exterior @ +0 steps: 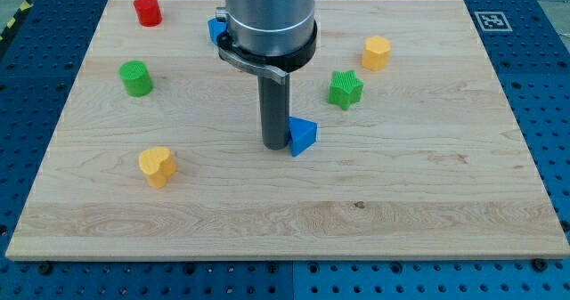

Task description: Slightly push the triangle towards top

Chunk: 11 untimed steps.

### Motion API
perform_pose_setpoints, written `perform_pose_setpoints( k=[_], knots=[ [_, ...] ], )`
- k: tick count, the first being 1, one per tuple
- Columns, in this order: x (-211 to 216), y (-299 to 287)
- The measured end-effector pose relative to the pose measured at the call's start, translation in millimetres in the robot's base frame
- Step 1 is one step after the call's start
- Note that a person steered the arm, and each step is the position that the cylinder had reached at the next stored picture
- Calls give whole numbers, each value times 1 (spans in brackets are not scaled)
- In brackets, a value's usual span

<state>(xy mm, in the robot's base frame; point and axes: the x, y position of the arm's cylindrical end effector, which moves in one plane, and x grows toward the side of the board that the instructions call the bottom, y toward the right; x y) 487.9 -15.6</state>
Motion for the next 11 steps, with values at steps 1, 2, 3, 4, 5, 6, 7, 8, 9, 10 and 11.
perform_pose_setpoints(
  k=[1,2,3,4,5,6,7,8,9,10,11],
  knots=[
    [19,0],
    [37,6],
    [37,17],
    [36,30],
    [24,44],
    [10,49],
    [9,49],
    [9,47],
    [9,31],
    [9,23],
    [9,23]
  ],
)
